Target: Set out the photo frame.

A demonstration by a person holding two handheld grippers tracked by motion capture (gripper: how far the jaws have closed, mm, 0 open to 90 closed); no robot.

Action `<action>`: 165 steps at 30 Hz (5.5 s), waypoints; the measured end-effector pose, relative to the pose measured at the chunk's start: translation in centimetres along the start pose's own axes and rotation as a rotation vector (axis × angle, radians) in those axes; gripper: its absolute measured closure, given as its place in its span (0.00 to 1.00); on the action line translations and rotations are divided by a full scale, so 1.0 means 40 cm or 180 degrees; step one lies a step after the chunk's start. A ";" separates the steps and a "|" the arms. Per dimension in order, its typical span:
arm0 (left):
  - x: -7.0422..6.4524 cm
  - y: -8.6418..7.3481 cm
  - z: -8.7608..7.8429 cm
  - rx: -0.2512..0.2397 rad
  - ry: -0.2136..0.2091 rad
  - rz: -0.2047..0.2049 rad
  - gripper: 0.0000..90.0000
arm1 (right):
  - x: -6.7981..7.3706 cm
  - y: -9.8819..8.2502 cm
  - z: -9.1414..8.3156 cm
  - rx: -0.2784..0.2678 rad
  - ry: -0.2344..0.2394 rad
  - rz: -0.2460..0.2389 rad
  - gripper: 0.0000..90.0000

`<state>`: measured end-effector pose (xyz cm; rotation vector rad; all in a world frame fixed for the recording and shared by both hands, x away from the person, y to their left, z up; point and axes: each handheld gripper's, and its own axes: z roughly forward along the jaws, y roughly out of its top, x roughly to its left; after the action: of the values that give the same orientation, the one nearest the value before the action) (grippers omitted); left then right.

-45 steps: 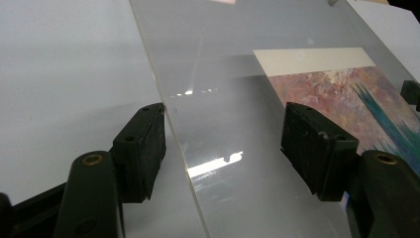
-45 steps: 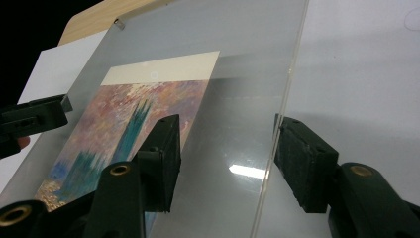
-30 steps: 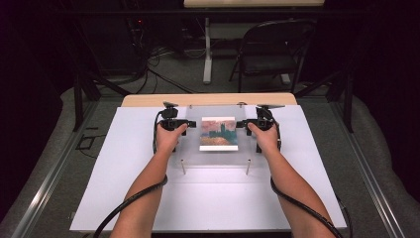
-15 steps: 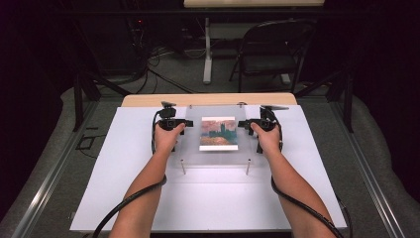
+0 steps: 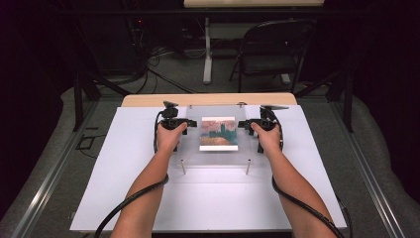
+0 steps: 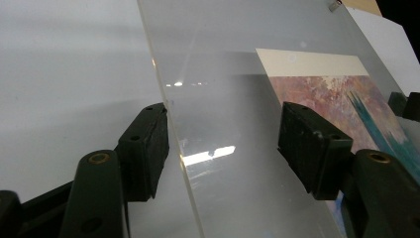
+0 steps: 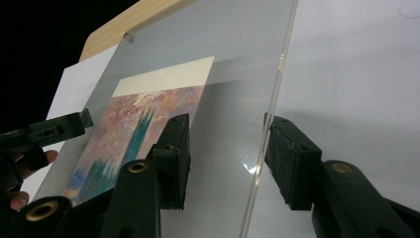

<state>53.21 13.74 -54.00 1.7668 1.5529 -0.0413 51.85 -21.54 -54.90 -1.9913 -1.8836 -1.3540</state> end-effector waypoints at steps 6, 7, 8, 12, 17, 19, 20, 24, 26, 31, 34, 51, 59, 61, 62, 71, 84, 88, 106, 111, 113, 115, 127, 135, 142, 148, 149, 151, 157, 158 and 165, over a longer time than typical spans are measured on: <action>0.001 0.002 0.003 0.0013 -0.0039 -0.0024 0.39 | 0.004 -0.001 0.005 0.0005 -0.0006 -0.0030 0.56; 0.002 0.002 0.003 0.0040 -0.0037 0.0005 0.39 | 0.004 -0.001 0.005 0.0019 0.0002 -0.0031 0.55; 0.001 0.002 0.005 0.0048 -0.0053 0.0002 0.38 | 0.004 -0.001 0.007 0.0021 0.0007 -0.0014 0.54; 0.001 0.000 0.006 0.0048 -0.0086 -0.0040 0.37 | 0.007 -0.003 0.014 0.0025 0.0021 0.0013 0.53; 0.006 0.000 0.004 0.0053 -0.0126 -0.0074 0.38 | 0.001 -0.003 0.010 -0.0017 0.0088 0.0018 0.56; 0.004 0.001 0.003 0.0047 -0.0122 -0.0105 0.38 | 0.001 -0.004 0.008 -0.0022 0.0108 0.0004 0.56; 0.004 0.000 0.003 0.0051 -0.0116 -0.0097 0.39 | 0.002 -0.005 0.008 -0.0038 0.0104 0.0011 0.56; 0.004 -0.002 0.001 0.0045 -0.0119 -0.0132 0.39 | 0.004 -0.007 0.004 -0.0063 0.0132 -0.0005 0.57; 0.004 -0.002 0.000 0.0026 -0.0137 -0.0168 0.39 | 0.005 -0.007 0.000 -0.0071 0.0139 -0.0047 0.57; 0.006 -0.002 -0.016 -0.0021 -0.0192 -0.0163 0.41 | 0.018 -0.005 -0.015 -0.0133 0.0181 -0.0115 0.58; 0.001 0.003 -0.032 -0.0031 -0.0199 -0.0119 0.42 | 0.026 -0.003 -0.025 -0.0168 0.0210 -0.0196 0.58; -0.054 -0.004 -0.139 -0.0249 -0.0268 0.0250 0.53 | 0.067 -0.017 -0.104 -0.0331 0.0304 -0.0535 0.59; -0.079 -0.021 -0.211 -0.0384 -0.0347 0.0448 0.59 | 0.119 -0.028 -0.168 -0.0382 0.0261 -0.0921 0.59; -0.086 -0.028 -0.228 -0.0411 -0.0357 0.0503 0.60 | 0.132 -0.032 -0.183 -0.0386 0.0239 -0.1003 0.59; -0.089 -0.031 -0.236 -0.0429 -0.0362 0.0523 0.61 | 0.139 -0.035 -0.190 -0.0390 0.0231 -0.1063 0.59; -0.125 -0.074 -0.312 -0.0567 -0.0370 0.0728 0.66 | 0.190 -0.072 -0.261 -0.0443 0.0139 -0.1411 0.61; -0.174 -0.187 -0.425 -0.0791 -0.0401 0.1078 0.74 | 0.236 -0.170 -0.378 -0.0574 0.0196 -0.1733 0.72; -0.181 -0.229 -0.456 -0.0838 -0.0420 0.1210 0.76 | 0.247 -0.210 -0.410 -0.0608 0.0211 -0.1822 0.74; -0.190 -0.356 -0.503 -0.0967 -0.0632 0.1461 0.70 | 0.248 -0.334 -0.480 -0.0735 0.0393 -0.2116 0.75; -0.195 -0.372 -0.498 -0.0958 -0.0507 0.1549 0.70 | 0.241 -0.355 -0.479 -0.0763 0.0348 -0.2149 0.76; -0.190 -0.376 -0.491 -0.0934 -0.0520 0.1536 0.69 | 0.234 -0.360 -0.473 -0.0758 0.0355 -0.2134 0.75; -0.187 -0.378 -0.487 -0.0923 -0.0528 0.1496 0.68 | 0.226 -0.362 -0.467 -0.0733 0.0380 -0.2095 0.75; -0.145 -0.412 -0.507 -0.0958 -0.0634 0.1399 0.64 | 0.180 -0.388 -0.490 -0.0737 0.0353 -0.2025 0.69; -0.081 -0.441 -0.535 -0.1099 -0.0422 0.1312 0.64 | 0.139 -0.405 -0.515 -0.0821 0.0126 -0.1975 0.69; -0.019 -0.471 -0.508 -0.1131 -0.0046 0.1249 0.63 | 0.095 -0.420 -0.487 -0.0758 -0.0100 -0.1935 0.67; 0.012 -0.487 -0.483 -0.1149 0.0134 0.1254 0.57 | 0.076 -0.437 -0.464 -0.0767 -0.0251 -0.1980 0.67; 0.017 -0.490 -0.479 -0.1144 0.0147 0.1250 0.56 | 0.072 -0.439 -0.461 -0.0776 -0.0238 -0.1970 0.66; 0.026 -0.494 -0.472 -0.1132 0.0166 0.1218 0.56 | 0.066 -0.445 -0.455 -0.0751 -0.0254 -0.1939 0.66; 0.040 -0.504 -0.459 -0.1125 0.0294 0.1247 0.52 | 0.054 -0.452 -0.440 -0.0756 -0.0282 -0.1939 0.62; 0.042 -0.506 -0.458 -0.1134 0.0326 0.1258 0.51 | 0.051 -0.452 -0.438 -0.0743 -0.0291 -0.1930 0.61; 0.053 -0.504 -0.448 -0.1162 0.0344 0.1171 0.46 | 0.035 -0.452 -0.425 -0.0699 -0.0327 -0.1888 0.55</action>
<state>28.49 24.63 -52.76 1.7464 1.1917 0.4939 27.55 -26.36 -52.59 -1.6698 -2.6148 -1.6726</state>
